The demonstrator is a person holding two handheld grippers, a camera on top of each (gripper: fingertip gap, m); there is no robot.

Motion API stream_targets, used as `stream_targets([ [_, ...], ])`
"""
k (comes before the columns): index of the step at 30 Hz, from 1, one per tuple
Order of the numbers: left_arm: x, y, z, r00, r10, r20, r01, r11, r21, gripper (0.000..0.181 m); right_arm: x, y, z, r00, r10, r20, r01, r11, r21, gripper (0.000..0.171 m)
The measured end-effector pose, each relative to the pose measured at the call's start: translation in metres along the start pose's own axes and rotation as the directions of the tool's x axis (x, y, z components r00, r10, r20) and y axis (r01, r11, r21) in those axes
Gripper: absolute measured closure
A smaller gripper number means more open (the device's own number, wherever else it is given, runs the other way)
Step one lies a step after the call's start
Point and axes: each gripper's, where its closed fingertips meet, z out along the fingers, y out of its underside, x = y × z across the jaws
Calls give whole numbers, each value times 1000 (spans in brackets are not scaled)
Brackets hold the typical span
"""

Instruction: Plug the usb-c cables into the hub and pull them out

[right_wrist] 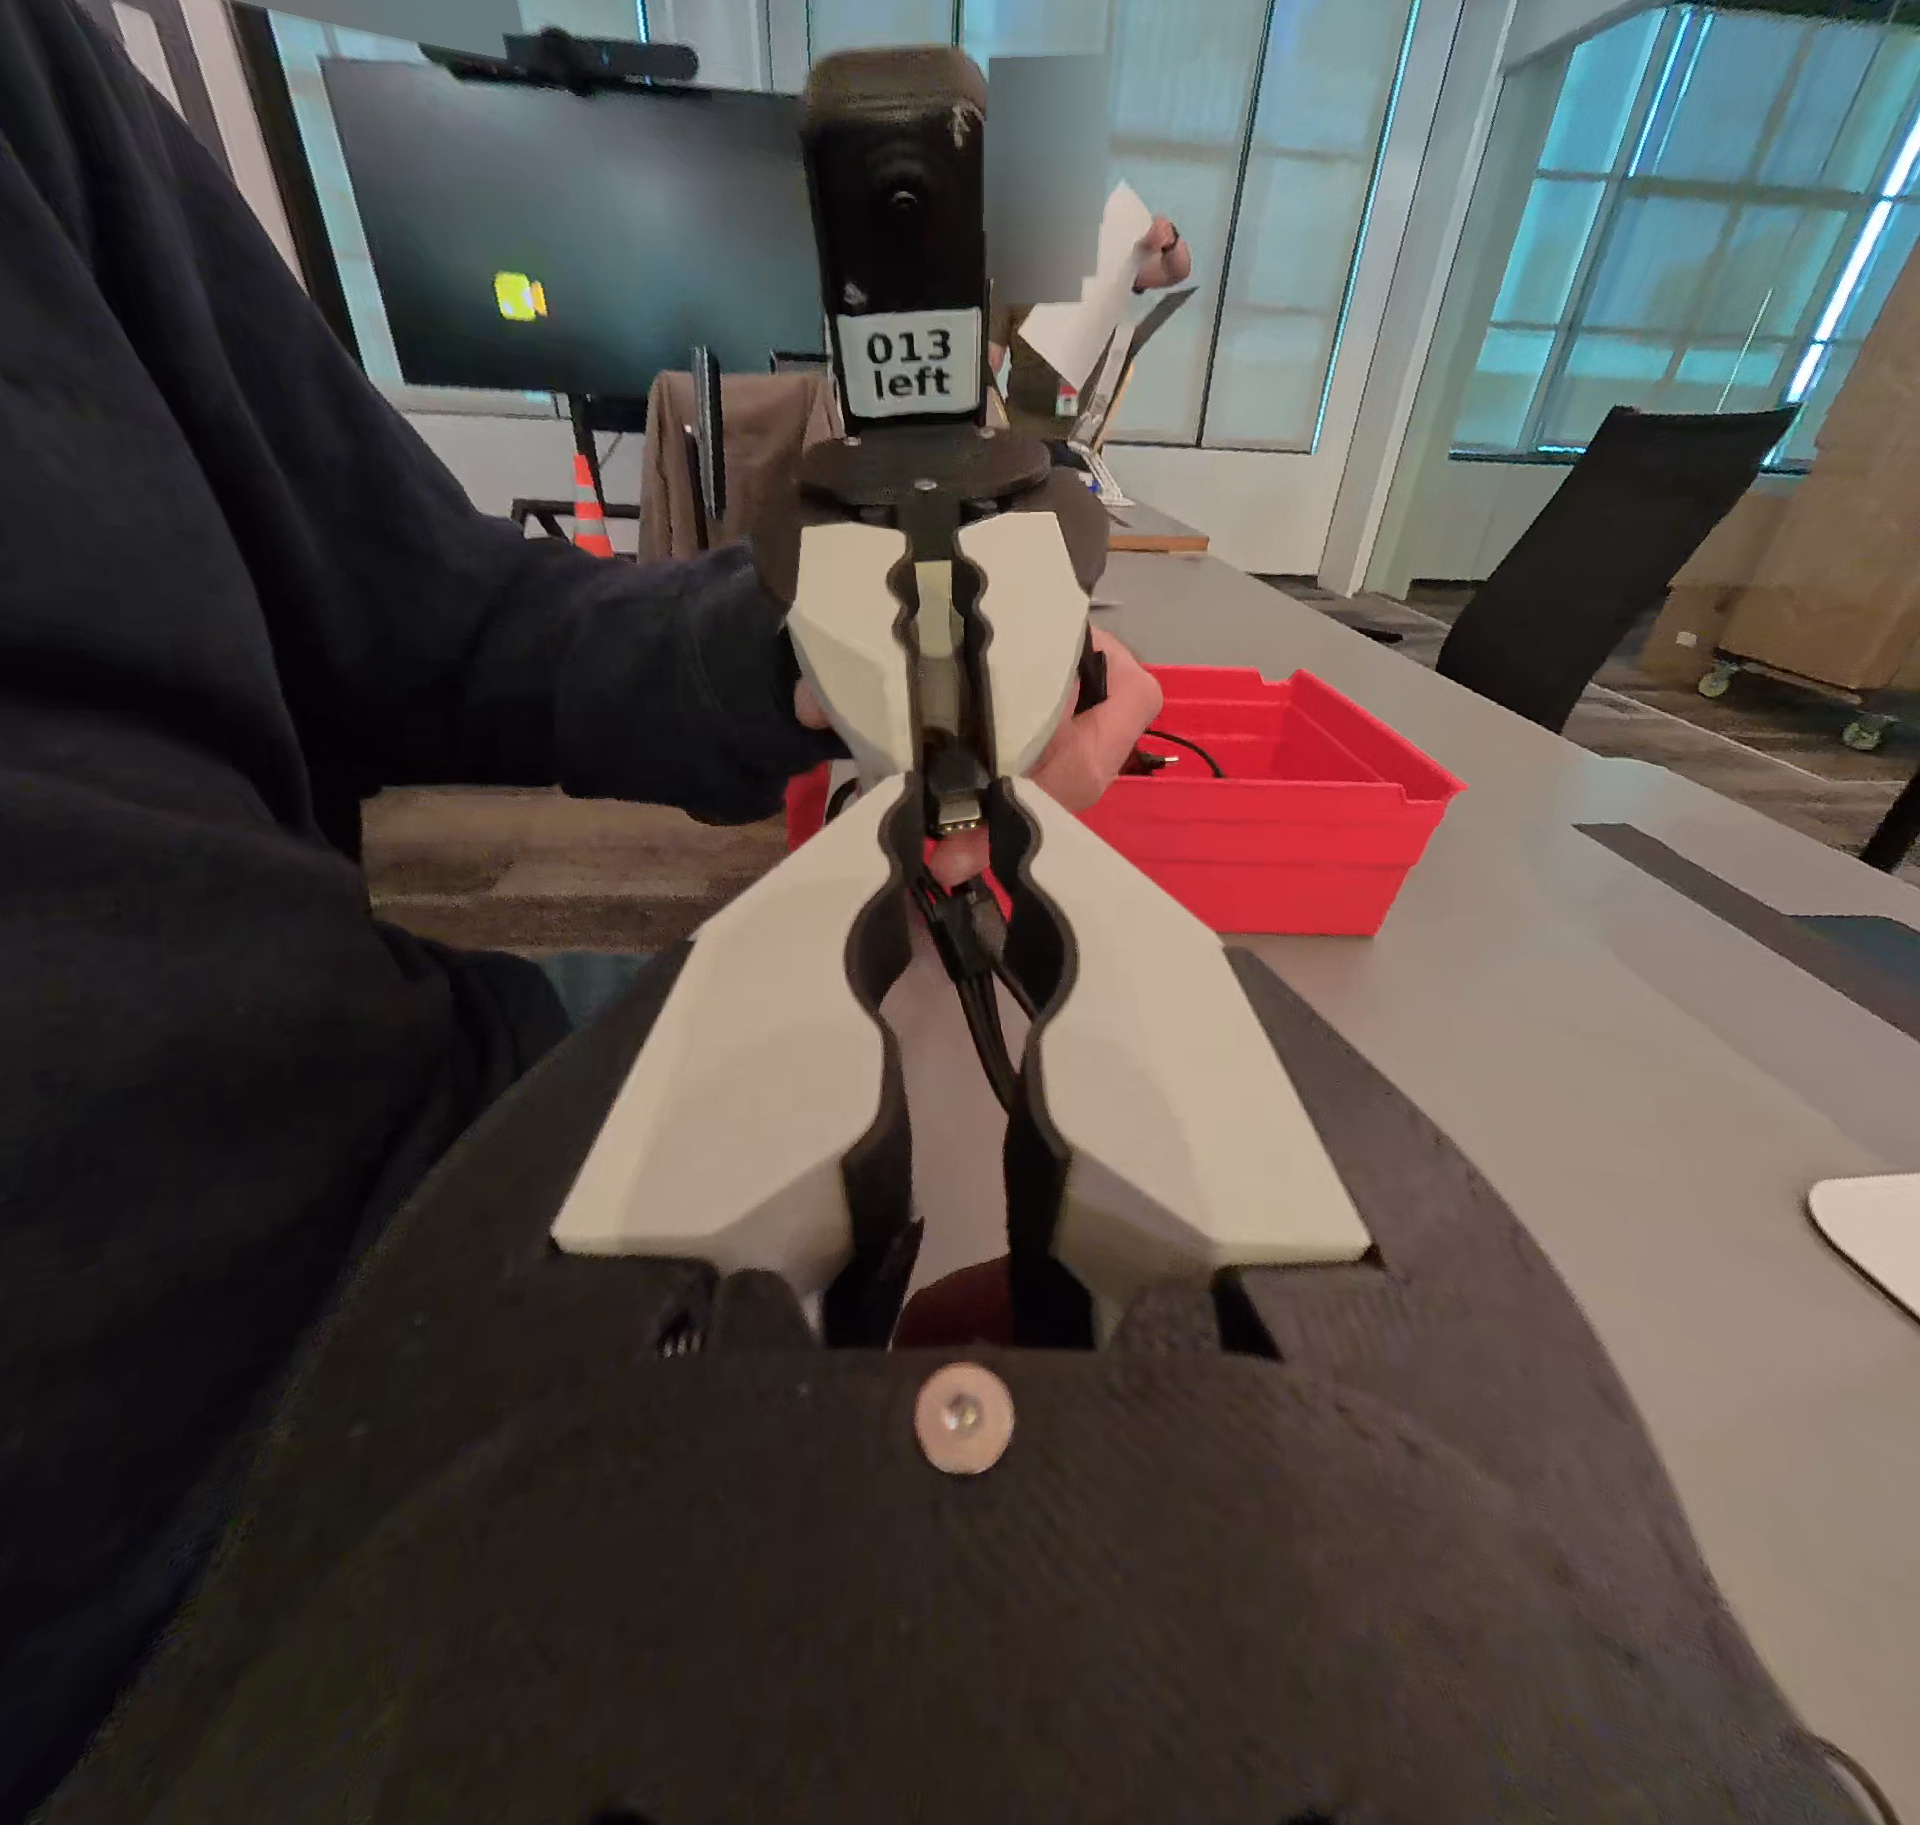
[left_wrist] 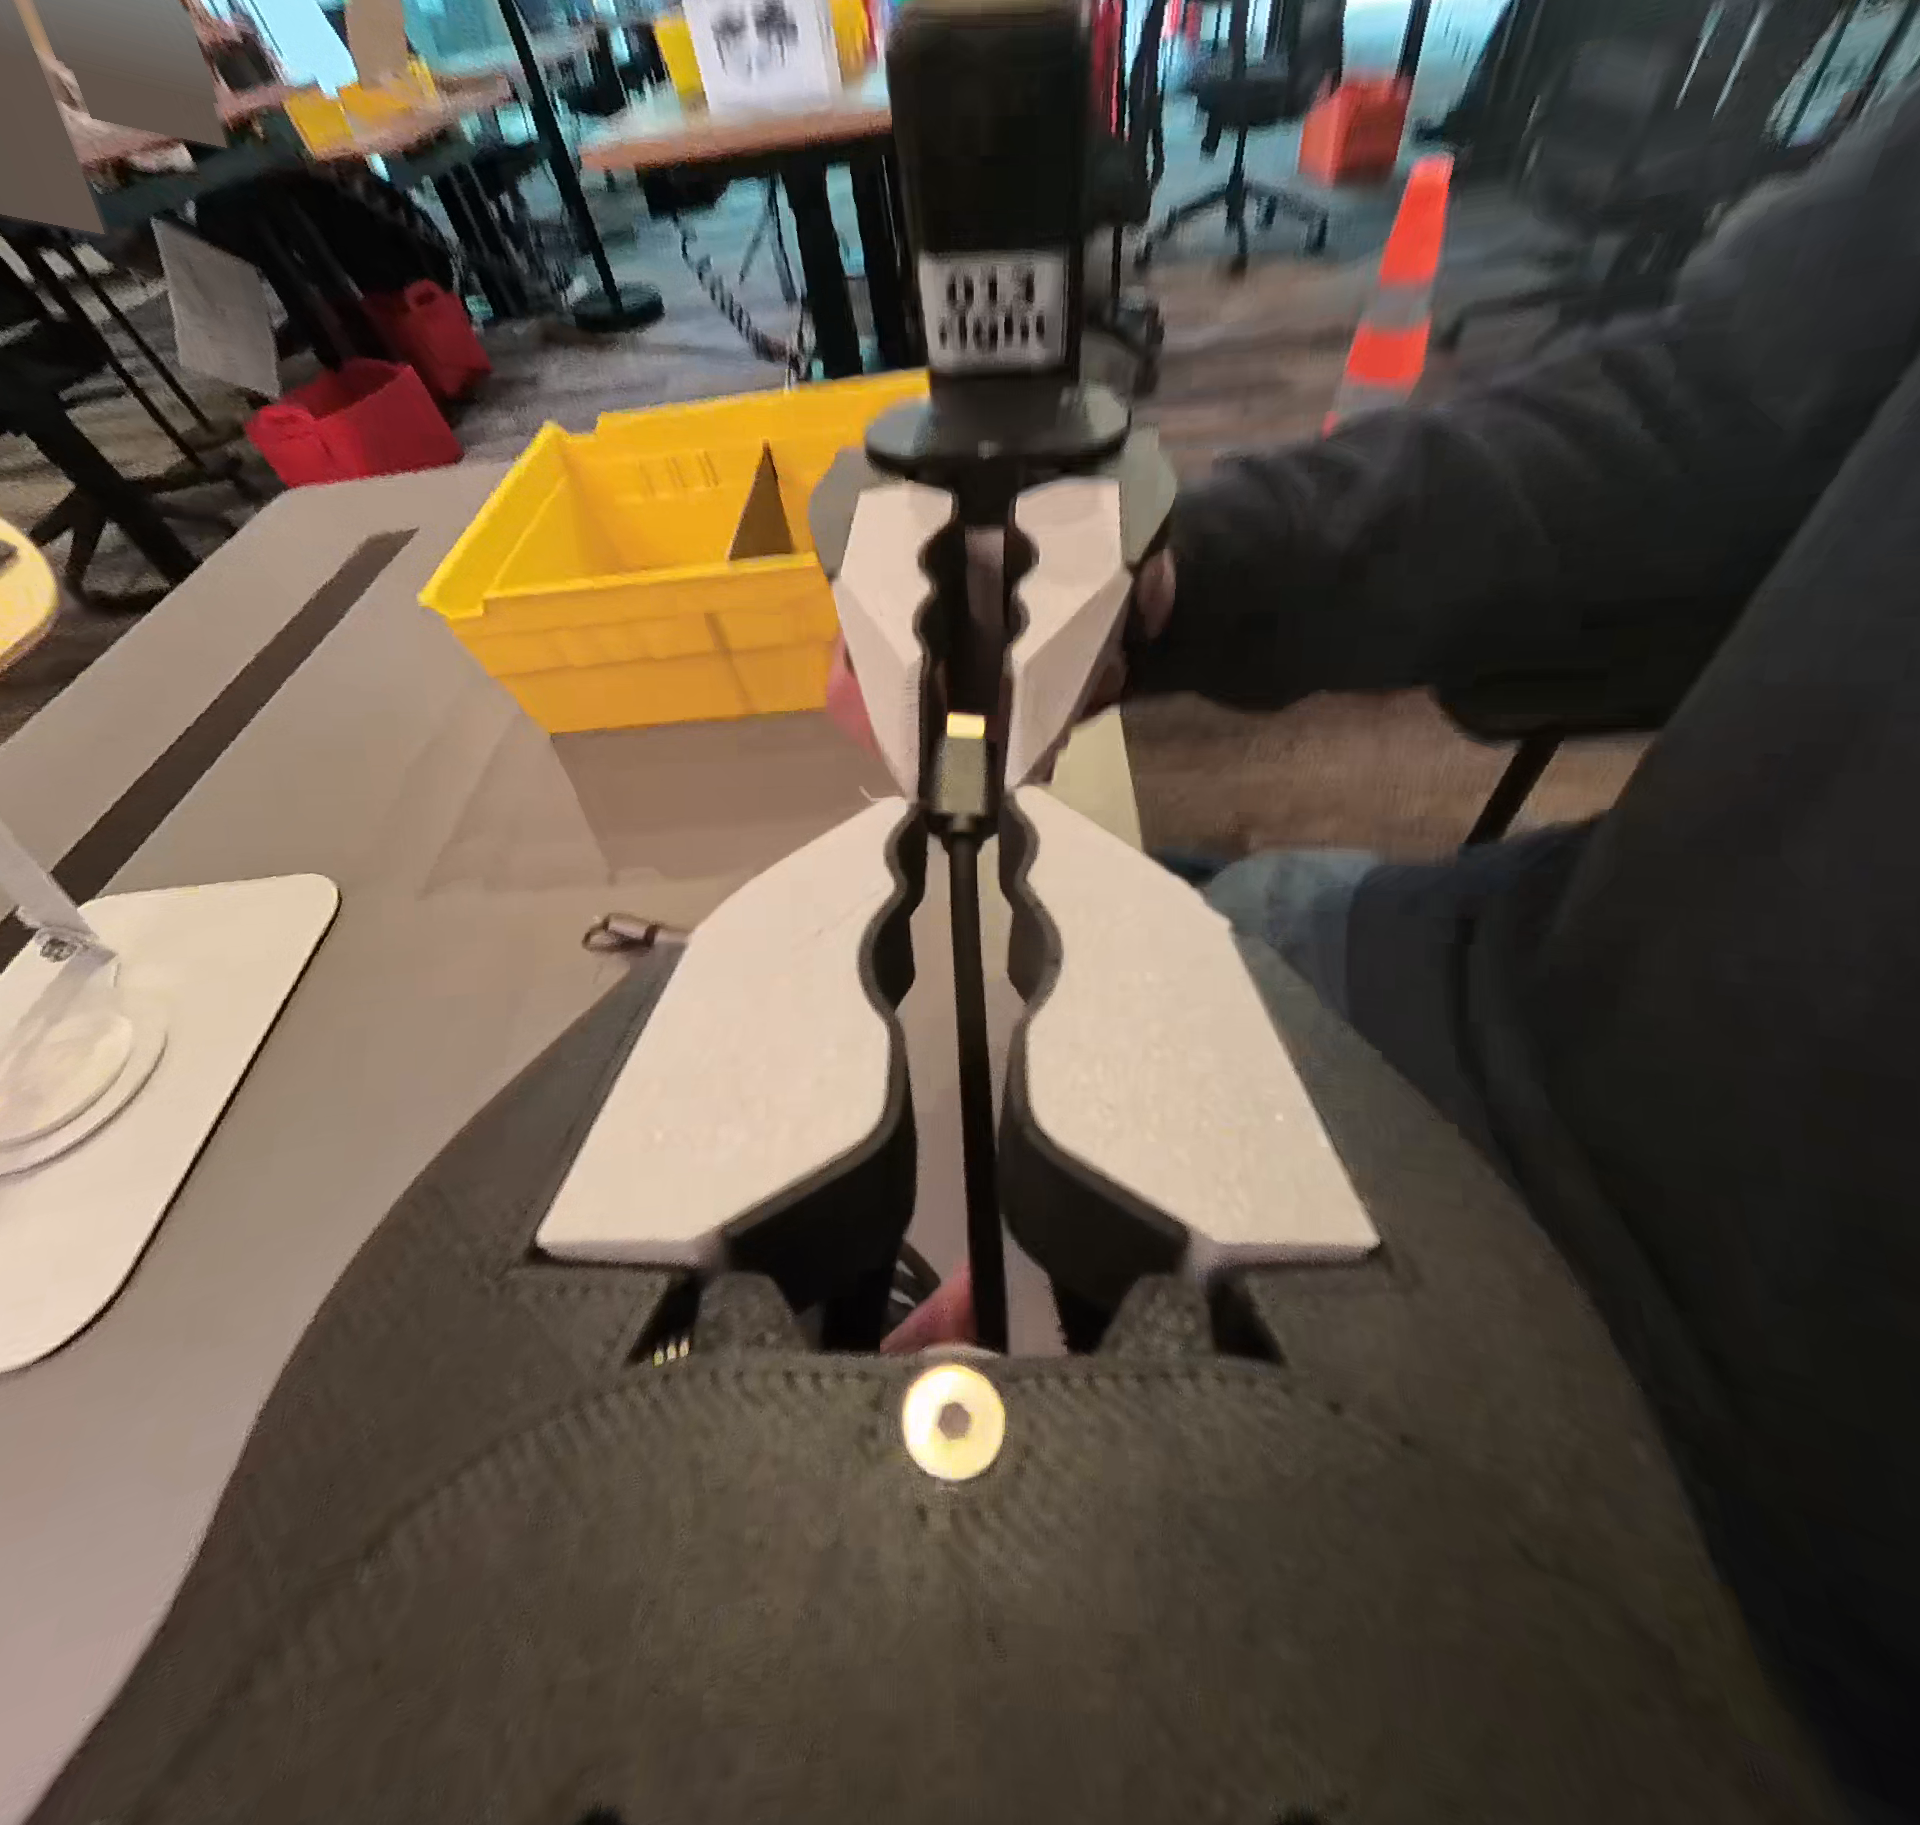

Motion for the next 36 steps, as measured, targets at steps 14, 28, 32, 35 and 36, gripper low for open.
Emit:
stream_targets([
  [14,-13,-19,-10,997,-63,43,50,965,259,158,3,-17,0,990,136,40,-141,972,185,162],
  [28,-8,-26,-4,994,2,109,-35,954,298,169,6,-25,-1,972,219,85,-234,929,287,162],
  [32,-7,-27,-3,995,-28,96,-4,946,324,169,5,-26,-2,972,218,92,-235,925,297,162],
  [35,-6,-27,-3,995,-33,93,2,950,313,169,5,-26,-3,973,211,89,-228,926,300,162],
  [36,-6,-28,-3,995,-32,90,3,950,312,169,5,-27,-3,974,208,89,-225,926,303,162],
])
